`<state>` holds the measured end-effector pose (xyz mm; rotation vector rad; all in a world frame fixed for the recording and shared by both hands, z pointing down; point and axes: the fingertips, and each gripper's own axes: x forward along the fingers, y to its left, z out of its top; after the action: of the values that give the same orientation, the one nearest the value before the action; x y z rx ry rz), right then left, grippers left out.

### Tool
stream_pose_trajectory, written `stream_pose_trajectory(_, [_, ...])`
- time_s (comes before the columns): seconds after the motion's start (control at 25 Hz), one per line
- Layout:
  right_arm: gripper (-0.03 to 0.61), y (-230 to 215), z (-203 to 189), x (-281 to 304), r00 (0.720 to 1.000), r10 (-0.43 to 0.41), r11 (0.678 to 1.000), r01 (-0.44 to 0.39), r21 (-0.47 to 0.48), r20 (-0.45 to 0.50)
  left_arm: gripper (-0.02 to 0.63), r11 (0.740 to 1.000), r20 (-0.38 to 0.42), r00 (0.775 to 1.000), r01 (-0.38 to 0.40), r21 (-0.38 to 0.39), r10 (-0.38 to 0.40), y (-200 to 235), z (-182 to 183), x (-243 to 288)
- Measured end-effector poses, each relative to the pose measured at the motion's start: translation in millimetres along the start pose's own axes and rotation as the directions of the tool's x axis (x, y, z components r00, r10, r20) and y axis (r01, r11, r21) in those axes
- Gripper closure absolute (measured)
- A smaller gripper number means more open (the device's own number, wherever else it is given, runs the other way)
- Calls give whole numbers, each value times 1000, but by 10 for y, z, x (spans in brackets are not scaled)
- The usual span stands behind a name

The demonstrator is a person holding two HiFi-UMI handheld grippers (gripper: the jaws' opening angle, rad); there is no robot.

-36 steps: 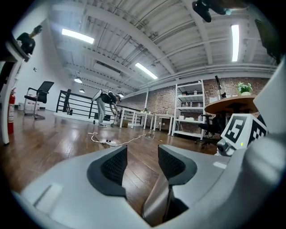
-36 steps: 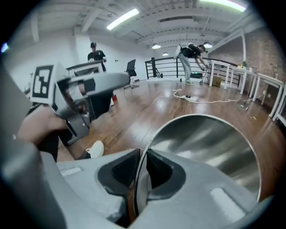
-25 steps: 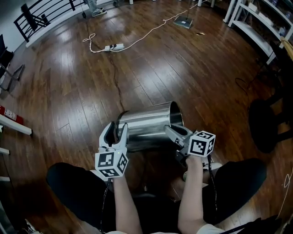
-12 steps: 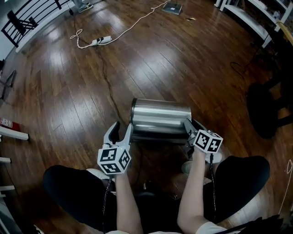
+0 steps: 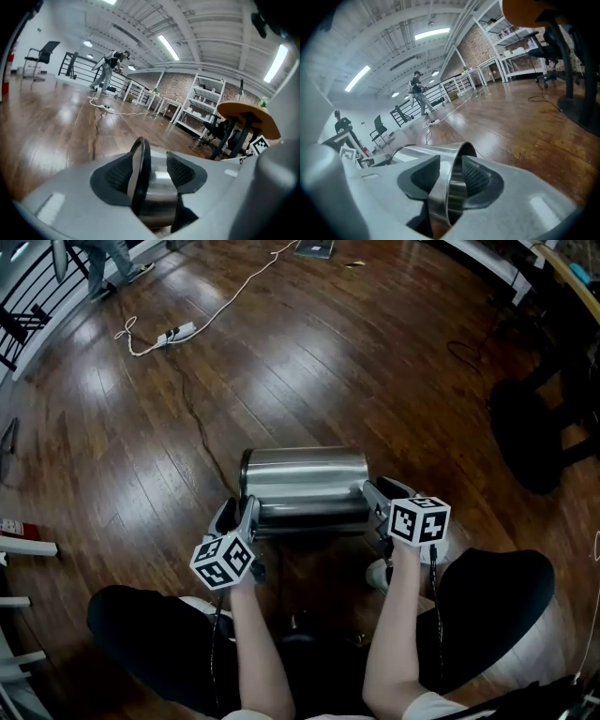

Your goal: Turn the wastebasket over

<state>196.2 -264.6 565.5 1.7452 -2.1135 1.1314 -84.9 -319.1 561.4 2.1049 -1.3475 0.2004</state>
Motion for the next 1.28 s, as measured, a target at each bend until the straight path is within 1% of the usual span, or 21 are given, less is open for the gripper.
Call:
stream_pose_trajectory(0.04, [451, 11, 11, -20, 1000, 12, 1000, -12, 7, -1, 365, 1000, -4, 1000, 13, -17, -13, -2, -42, 9])
stream_pose_trajectory(0.08, [451, 22, 15, -33, 1000, 22, 1000, -22, 11, -2, 370, 1000, -9, 1000, 20, -19, -20, -5, -83, 13])
stream_pose_trajectory(0.16, [451, 33, -25, -26, 999, 31, 1000, -31, 5, -20, 401, 999, -8, 999, 35, -11, -35, -10, -121, 4])
stream_pose_trajectory(0.2, [451, 31, -74, -10, 999, 31, 1000, -31, -3, -40, 454, 998, -5, 999, 53, -27, -53, -14, -121, -1])
stream_pose_trajectory(0.28, [451, 10, -170, 31, 997, 29, 1000, -29, -6, -75, 499, 989, 0, 995, 103, -109, -104, -28, -120, 10])
stream_pose_trajectory(0.32, [462, -6, -180, 44, 997, 27, 1000, -27, 9, -73, 510, 983, 6, 993, 118, -140, -118, -37, -121, 16])
stream_pose_trajectory(0.4, [466, -23, -159, 64, 998, 23, 999, -21, 37, -58, 518, 981, 18, 993, 120, -153, -119, -45, -118, 9])
stream_pose_trajectory(0.56, [468, 14, -123, 110, 998, 13, 1000, -11, 28, -64, 535, 991, -6, 996, 87, -105, -89, -25, -94, -55])
stream_pose_trajectory(0.64, [468, 58, -128, 143, 997, 29, 999, -27, 35, -69, 537, 996, -12, 998, 65, -68, -66, -11, -22, -100])
stream_pose_trajectory(0.8, [466, 218, -123, 283, 994, 106, 988, -101, 115, -36, 538, 998, 31, 999, 22, 55, -23, -9, 372, -227])
stream_pose_trajectory(0.92, [465, 293, -168, 405, 989, 146, 971, -142, 195, -7, 540, 987, 68, 998, 2, 161, -14, -138, 690, -318])
stream_pose_trajectory(1.0, [465, 300, -250, 509, 989, 148, 964, -143, 226, -4, 540, 967, 86, 996, 6, 253, -29, -301, 868, -357])
stream_pose_trajectory(1.04, [465, 299, -303, 570, 990, 143, 963, -138, 233, -5, 540, 952, 91, 995, 11, 306, -40, -392, 938, -363])
stream_pose_trajectory(1.12, [465, 289, -406, 696, 992, 127, 963, -123, 240, 1, 540, 909, 88, 994, 21, 417, -64, -585, 1018, -341])
stream_pose_trajectory(1.2, [477, 270, -504, 798, 995, 102, 971, -101, 216, 10, 540, 858, 58, 993, 60, 510, -104, -819, 979, -290])
stream_pose_trajectory(1.24, [578, 257, -581, 850, 997, 83, 979, -81, 188, -2, 540, 827, 29, 991, 95, 554, -133, -959, 910, -255])
stream_pose_trajectory(1.28, [594, 237, -703, 911, 998, 59, 986, -53, 156, -33, 540, 787, -12, 986, 138, 601, -163, -1110, 806, -209])
